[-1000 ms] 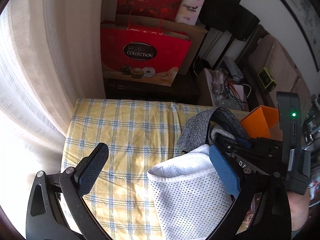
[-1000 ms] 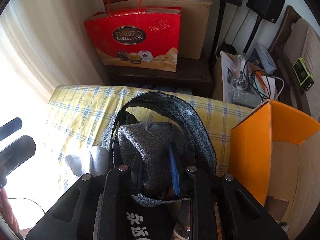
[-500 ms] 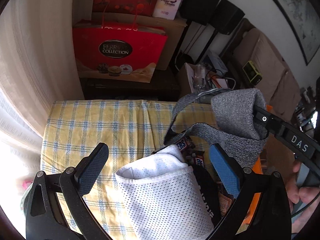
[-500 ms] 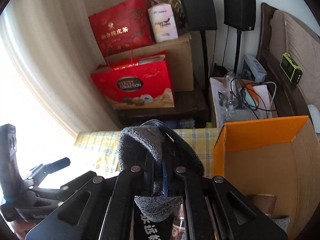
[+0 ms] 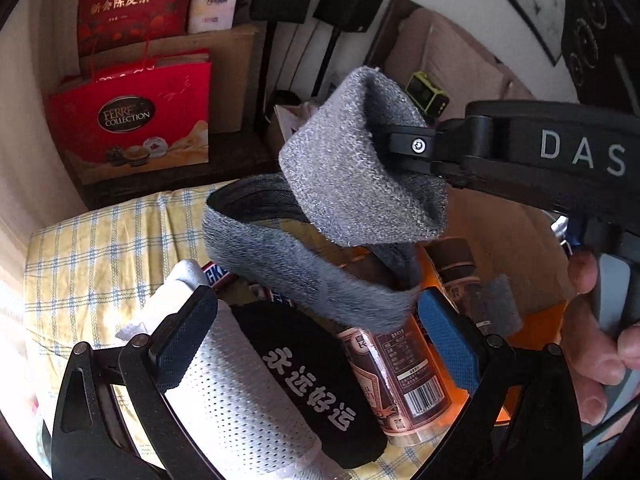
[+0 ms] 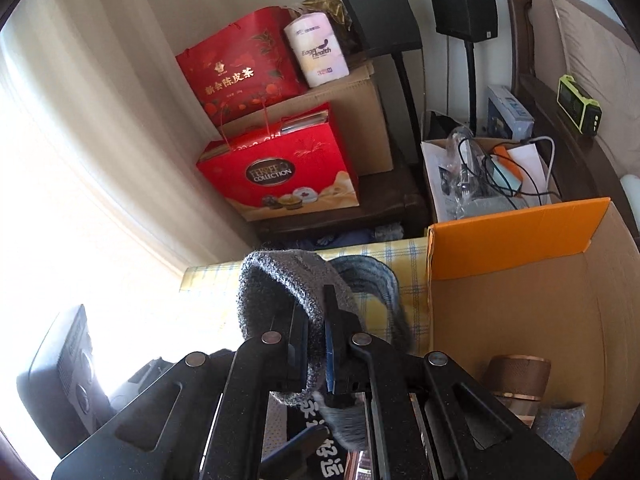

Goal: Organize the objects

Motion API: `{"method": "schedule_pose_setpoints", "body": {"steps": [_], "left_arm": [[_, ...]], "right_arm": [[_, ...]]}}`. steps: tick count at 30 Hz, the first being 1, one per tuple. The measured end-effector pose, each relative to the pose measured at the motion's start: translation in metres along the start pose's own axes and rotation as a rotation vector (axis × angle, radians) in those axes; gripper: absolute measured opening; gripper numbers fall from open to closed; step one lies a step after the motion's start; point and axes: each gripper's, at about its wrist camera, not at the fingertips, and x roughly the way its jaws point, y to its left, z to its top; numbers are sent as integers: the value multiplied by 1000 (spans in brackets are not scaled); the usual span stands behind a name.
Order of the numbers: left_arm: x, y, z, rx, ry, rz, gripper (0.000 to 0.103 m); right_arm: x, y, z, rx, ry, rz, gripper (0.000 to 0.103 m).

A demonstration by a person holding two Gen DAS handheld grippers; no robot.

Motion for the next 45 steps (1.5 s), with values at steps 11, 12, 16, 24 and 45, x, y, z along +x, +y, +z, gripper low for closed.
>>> {"method": "schedule_pose_setpoints", "body": {"steps": [11, 12, 16, 24, 45], "left_arm": [[31, -25, -10, 0, 56, 19, 83], [33, -26, -9, -4, 55, 22, 80], [41, -27, -8, -26, 64, 25, 30], [19, -30, 1, -21, -2, 41, 4], [-112, -116, 40, 80, -219, -49, 4]], "right_arm": [[-33, -26, -1, 33, -53, -20, 5], [-37, -29, -1, 38, -58, -19, 5], [-51, -39, -3, 48, -76, -19, 5], [-87, -49, -6, 49, -128, -15, 5], [-156, -85, -41, 11, -183, -188, 5]]}}
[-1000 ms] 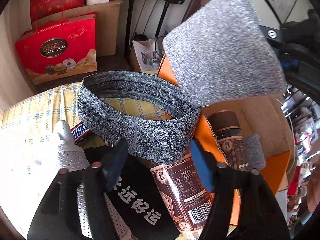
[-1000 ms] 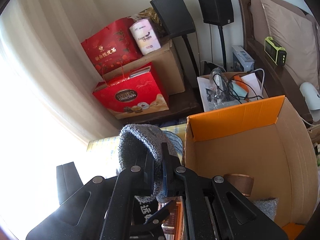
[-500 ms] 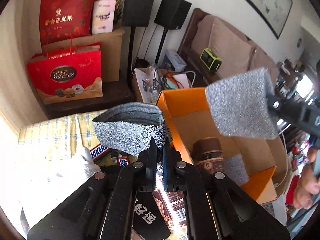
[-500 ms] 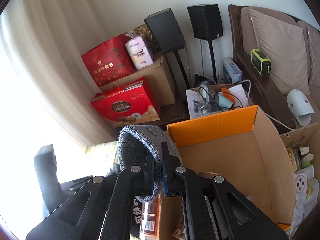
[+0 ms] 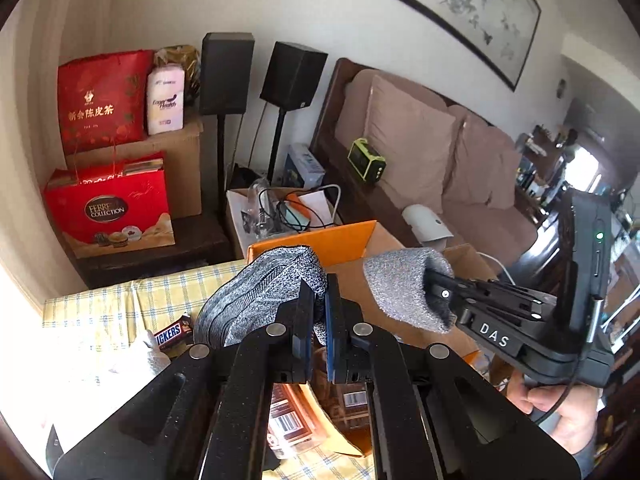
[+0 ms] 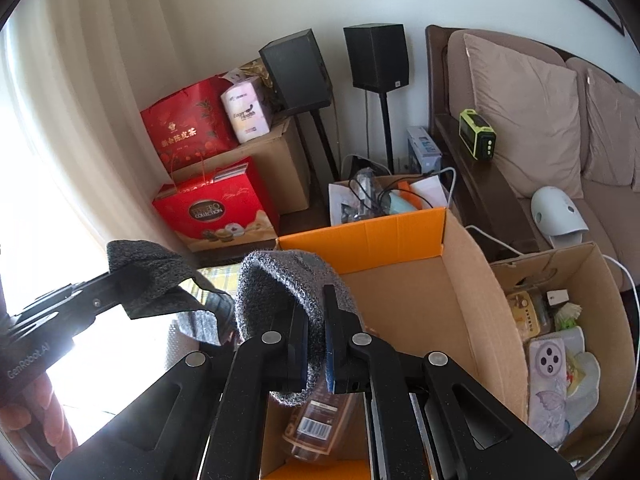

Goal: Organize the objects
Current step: 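Lower both grey items into the orange box and open both tools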

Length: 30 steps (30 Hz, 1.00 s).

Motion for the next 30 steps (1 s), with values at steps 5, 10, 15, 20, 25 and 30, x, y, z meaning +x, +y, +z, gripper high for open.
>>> {"method": "schedule_pose_setpoints", "body": {"steps": [5, 10, 15, 20, 25, 30], "left_arm": [[-9, -34, 16, 25, -20, -39, 4], [-2, -67, 27, 46, -24, -77, 4], [20, -98, 25, 68, 4, -120, 4], [48, -120, 19, 64, 33, -152, 4], [90, -124, -4, 54, 109, -147, 4], [127, -116, -34, 63, 215, -103, 4]], "right_arm": [[-15, -16, -4, 14, -9, -22, 5], [-20, -39, -14, 26, 9, -56, 5], [-15, -61, -29, 36, 41, -100, 5], [-8, -82, -44, 57, 70, -133, 5], [6, -99, -58, 75, 108, -152, 5], [24, -103, -72, 69, 155, -181, 6]]}}
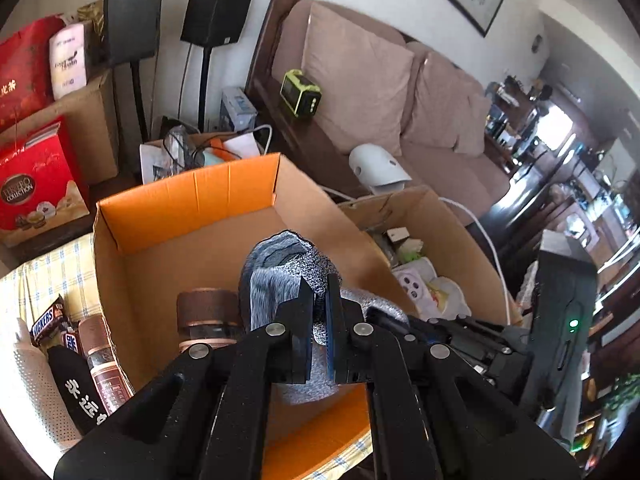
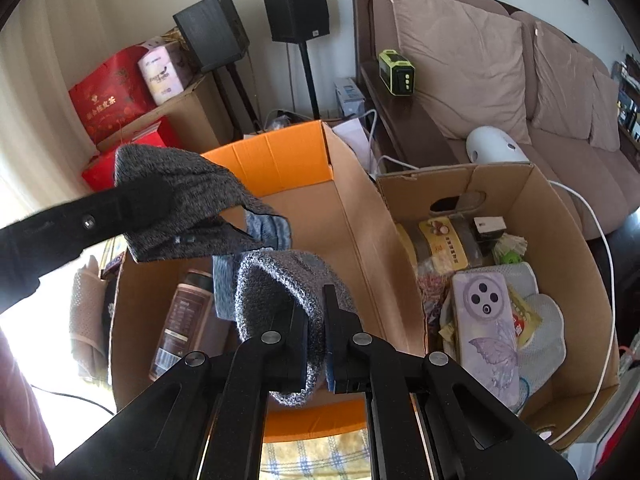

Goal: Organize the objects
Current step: 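Lower both grey items into the orange box and open both tools, then withdraw both tools from the box toward the white mesh cloth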

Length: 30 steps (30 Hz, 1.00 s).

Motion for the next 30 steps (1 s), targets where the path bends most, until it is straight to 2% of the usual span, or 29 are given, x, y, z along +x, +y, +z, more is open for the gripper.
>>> {"method": "schedule_pose_setpoints", "body": {"steps": [2, 5, 6, 8, 9, 10, 15, 19, 22, 24, 26, 28, 30], "left_arm": [[12, 6, -10, -1, 44, 13, 5], [19, 15, -22, -9, 87, 21, 15], [19, 18, -24, -13, 89, 21, 21], [15, 24, -27, -23, 84, 18, 41], [11, 27, -28, -32, 73, 18, 57], [7, 30, -29, -43, 58, 21, 62], [-13, 46, -29, -77, 26, 32, 63], [-32, 56, -33, -87, -9, 66, 74], [-46, 65, -37, -94, -22, 94, 84], [-53, 71, -40, -92, -29, 116, 85], [-61, 75, -44, -78, -39, 157, 86], [-70, 81, -48, -67, -59, 187, 98], [-80, 89, -53, -69, -87, 200, 103]], "right_arm": [[8, 1, -4, -7, 18, -17, 9], [14, 1, -7, 1, 38, -20, 12], [14, 1, -7, 5, 38, -16, 14], [11, 3, -8, 1, 27, -24, 28], [10, 5, -7, -2, 17, -27, 32], [7, 6, -7, -5, 7, -27, 37], [-7, 13, 0, -10, -37, -22, 38], [-16, 26, 3, -41, -51, 10, 47], [-15, 38, 4, -74, -39, 31, 47], [-16, 46, 3, -92, -45, 24, 50], [-17, 53, 3, -94, -54, 34, 62], [-17, 58, 2, -86, -61, 46, 68], [-19, 64, 2, -86, -71, 55, 75]]}}
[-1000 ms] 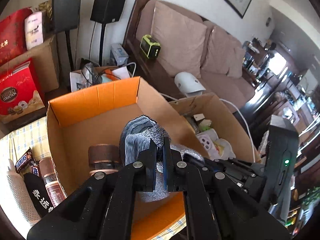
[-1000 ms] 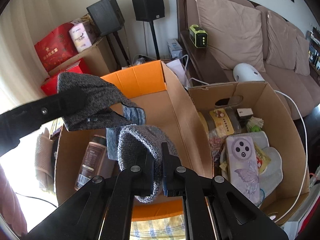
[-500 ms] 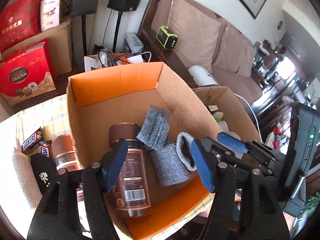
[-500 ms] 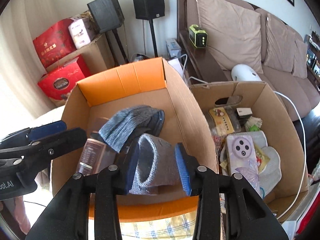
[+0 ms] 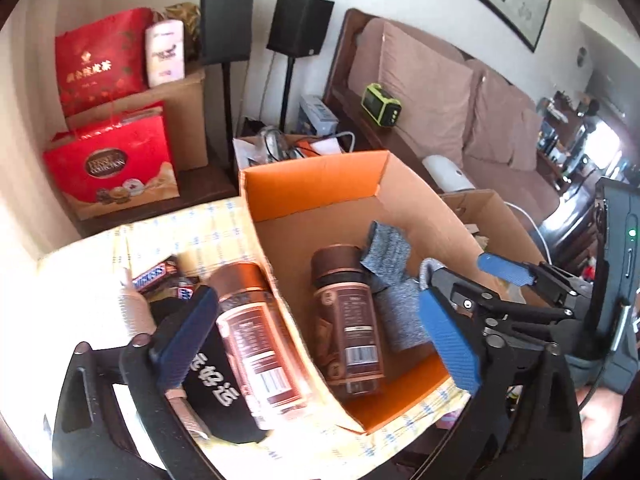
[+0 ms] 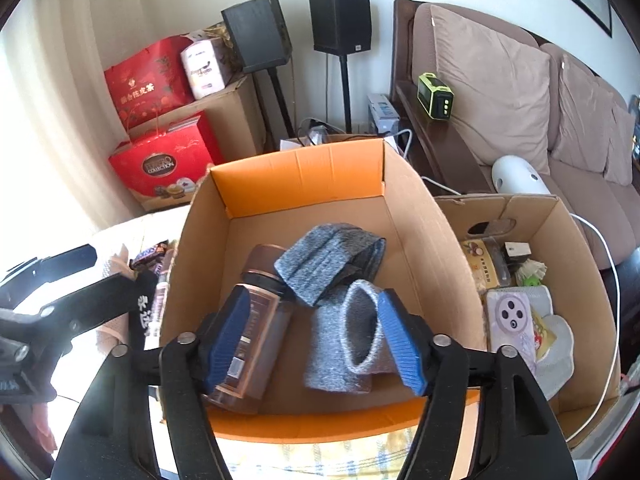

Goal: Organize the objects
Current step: 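Withdraw both tools from the box toward the white mesh cloth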

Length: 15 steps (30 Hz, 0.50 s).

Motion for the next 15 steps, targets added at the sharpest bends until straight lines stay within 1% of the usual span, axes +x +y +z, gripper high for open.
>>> {"method": "schedule_pose_setpoints", "body": {"steps": [1, 2, 4, 6, 9, 11, 15], "left_arm": [[-4, 5, -1, -3, -8, 11, 103], [-7, 10, -2, -6, -15, 19, 103], [-12, 20, -4, -9, -25, 35, 103], [-17, 29, -6, -12, -28, 49, 103], [-20, 44, -7, -25, -9, 50, 103], [-24, 53, -7, -37, -15, 58, 103], [-31, 73, -12, -62, -21, 72, 103]], "right_arm": [[-2, 3, 1, -3, -11, 0, 81], [-4, 6, 1, -8, -23, -4, 84], [-6, 13, 3, -19, -34, -7, 84], [-8, 19, 5, -25, -39, 1, 87], [-11, 30, 7, -44, -50, 8, 94], [-12, 39, 7, -59, -53, 10, 101], [-11, 53, 10, -84, -54, 14, 102]]}}
